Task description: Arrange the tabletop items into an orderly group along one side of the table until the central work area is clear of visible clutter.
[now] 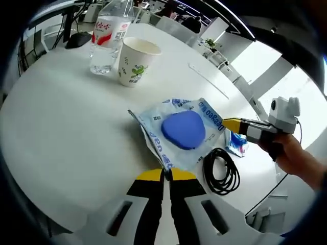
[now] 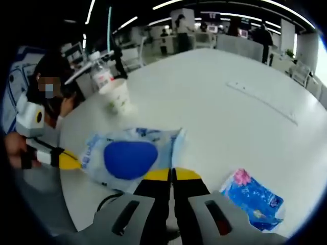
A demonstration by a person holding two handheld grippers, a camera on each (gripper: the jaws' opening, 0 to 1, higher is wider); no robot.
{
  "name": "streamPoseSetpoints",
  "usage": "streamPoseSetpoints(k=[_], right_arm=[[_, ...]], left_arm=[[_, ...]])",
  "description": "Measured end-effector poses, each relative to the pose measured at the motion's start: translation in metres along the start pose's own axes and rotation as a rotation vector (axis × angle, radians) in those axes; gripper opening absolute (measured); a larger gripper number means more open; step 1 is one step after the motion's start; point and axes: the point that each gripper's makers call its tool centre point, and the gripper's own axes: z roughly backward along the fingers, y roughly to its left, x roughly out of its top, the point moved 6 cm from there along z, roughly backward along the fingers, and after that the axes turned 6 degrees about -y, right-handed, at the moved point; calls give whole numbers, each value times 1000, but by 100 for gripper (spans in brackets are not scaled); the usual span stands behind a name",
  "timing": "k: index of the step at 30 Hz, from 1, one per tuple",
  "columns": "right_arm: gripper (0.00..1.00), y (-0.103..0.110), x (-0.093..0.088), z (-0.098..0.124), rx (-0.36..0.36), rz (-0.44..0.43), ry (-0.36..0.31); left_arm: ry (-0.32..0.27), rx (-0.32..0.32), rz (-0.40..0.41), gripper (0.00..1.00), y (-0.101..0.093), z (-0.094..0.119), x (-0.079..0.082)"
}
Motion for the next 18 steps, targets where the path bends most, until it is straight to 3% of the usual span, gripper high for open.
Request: streamPoseSetpoints(k=[18], right_arm=[[0, -3, -10, 15, -40, -73, -24]], left_arm=[[1, -16, -25, 0, -1, -8, 14]])
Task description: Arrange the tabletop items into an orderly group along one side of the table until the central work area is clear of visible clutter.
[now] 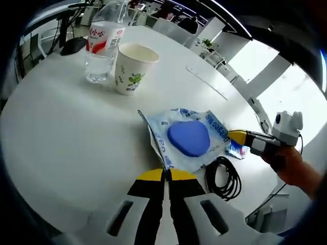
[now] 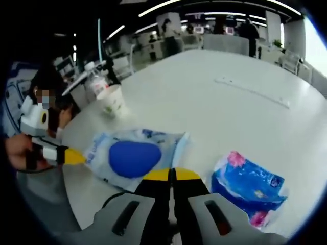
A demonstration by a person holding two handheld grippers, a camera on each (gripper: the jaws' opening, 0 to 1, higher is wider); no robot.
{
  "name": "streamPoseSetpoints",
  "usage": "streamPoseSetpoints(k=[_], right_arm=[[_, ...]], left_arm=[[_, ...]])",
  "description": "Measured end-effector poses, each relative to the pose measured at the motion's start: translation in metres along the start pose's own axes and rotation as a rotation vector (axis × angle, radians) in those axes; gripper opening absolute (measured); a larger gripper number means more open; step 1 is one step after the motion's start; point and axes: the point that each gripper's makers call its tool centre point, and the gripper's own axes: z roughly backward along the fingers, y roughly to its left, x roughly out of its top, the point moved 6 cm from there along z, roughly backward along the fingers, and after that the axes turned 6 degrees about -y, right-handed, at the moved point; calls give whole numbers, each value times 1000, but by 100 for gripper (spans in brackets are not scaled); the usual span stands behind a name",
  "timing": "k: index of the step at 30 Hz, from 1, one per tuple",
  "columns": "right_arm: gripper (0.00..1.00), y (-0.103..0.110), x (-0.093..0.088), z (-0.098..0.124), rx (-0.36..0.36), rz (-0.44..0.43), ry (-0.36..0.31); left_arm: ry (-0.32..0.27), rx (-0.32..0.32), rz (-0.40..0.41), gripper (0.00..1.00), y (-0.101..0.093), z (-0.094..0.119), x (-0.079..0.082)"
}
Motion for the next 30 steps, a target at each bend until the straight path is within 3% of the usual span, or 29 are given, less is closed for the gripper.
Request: streamPoseSetpoints(k=[6, 14, 21, 30], right_arm=[[0, -9, 2, 7, -6, -92, -15], [0, -6, -5, 15, -8, -124, -3], [0, 4, -14, 9, 0, -155, 10], [0, 5, -18, 0, -7, -180, 16]], left_arm=[[2, -23, -20, 0, -5, -7, 15], [-18, -36, -34, 0, 0, -21, 44], [-38, -18, -19, 0, 5, -31, 66], [-45, 1, -2, 0, 12, -36, 71]])
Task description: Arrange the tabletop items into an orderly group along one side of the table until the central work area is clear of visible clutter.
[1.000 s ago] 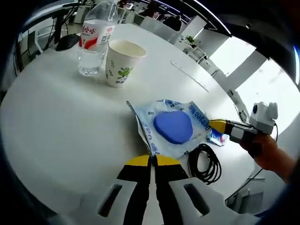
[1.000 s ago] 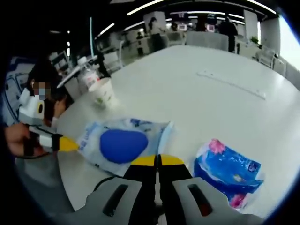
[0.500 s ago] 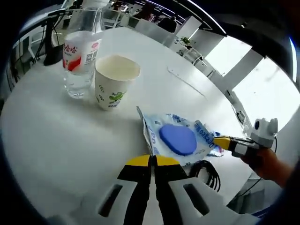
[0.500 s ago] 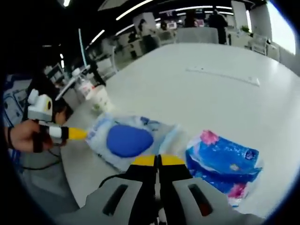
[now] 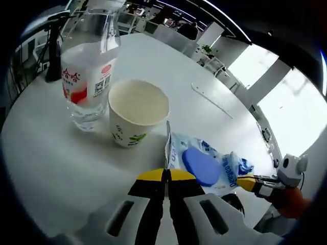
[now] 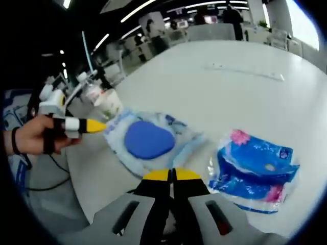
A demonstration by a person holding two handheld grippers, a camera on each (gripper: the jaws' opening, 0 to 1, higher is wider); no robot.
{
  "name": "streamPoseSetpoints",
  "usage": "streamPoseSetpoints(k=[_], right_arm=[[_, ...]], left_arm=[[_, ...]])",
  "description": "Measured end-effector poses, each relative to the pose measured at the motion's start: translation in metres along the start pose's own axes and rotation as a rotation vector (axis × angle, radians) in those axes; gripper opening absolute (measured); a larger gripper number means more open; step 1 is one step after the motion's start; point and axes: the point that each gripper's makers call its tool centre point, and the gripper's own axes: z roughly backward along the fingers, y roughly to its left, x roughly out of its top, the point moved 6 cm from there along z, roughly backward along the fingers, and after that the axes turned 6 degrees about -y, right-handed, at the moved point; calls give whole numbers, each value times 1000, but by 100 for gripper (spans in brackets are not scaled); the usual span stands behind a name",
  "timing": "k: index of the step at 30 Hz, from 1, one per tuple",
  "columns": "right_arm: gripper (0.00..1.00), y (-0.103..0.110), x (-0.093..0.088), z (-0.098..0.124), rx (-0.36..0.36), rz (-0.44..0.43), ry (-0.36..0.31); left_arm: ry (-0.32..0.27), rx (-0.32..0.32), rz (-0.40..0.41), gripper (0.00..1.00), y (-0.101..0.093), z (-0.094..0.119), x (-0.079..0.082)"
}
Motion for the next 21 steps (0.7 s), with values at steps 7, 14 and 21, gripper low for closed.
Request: streamPoseSetpoints(k=[7, 14, 21], right_arm=[[0, 2, -2, -7, -14, -30, 10], [0, 1, 3, -15, -13, -25, 21], [0, -1, 4, -19, -15, -71, 9]], left_arm=[[3, 23, 45, 0, 10, -3, -7], [-12, 39, 80, 0, 16, -11, 0], [-36, 42, 119, 0, 18, -15, 5]])
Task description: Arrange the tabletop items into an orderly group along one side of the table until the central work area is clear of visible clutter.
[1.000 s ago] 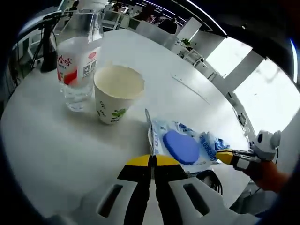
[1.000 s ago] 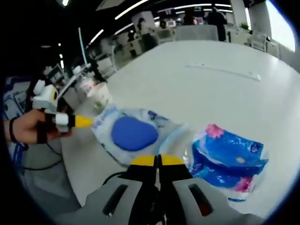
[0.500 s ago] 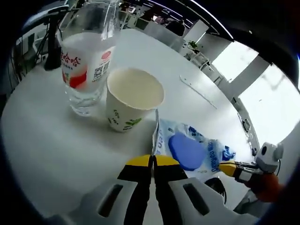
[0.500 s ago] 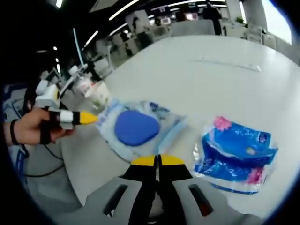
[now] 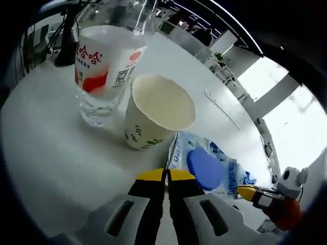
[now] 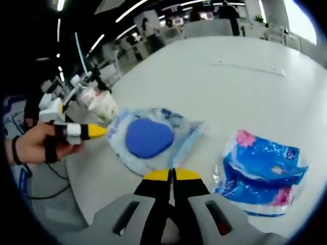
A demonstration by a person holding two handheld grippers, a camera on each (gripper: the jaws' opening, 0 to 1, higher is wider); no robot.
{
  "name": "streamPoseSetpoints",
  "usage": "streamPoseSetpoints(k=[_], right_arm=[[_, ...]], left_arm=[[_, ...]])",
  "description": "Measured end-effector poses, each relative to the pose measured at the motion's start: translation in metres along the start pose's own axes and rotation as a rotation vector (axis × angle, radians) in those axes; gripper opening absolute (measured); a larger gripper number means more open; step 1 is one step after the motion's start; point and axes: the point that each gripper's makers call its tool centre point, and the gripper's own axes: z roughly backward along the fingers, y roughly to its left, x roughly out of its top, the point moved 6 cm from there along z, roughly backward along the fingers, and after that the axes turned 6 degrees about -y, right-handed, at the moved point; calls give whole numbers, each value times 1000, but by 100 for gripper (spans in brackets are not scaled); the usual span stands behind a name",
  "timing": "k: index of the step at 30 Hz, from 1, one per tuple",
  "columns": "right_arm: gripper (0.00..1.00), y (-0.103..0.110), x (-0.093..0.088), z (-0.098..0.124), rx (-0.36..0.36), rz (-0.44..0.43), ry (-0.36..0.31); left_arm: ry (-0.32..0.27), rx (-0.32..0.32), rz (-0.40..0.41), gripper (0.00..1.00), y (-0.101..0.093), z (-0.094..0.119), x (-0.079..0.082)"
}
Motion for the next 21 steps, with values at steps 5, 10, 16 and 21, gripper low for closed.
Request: streamPoseSetpoints(k=[5, 10, 16, 21], right_arm=[[0, -2, 1, 1, -11, -32, -10], [0, -2, -2, 2, -23, -59, -16], [0, -5, -4, 3, -38, -84, -22], [0, -7, -7, 2, -47, -113, -31]], left_arm=[[0, 12, 20, 0, 6, -1, -2], [-3, 15, 26, 0, 6, -2, -2], [-6, 11, 28, 0, 5, -5, 3], [-5, 10, 28, 0, 5, -5, 3]])
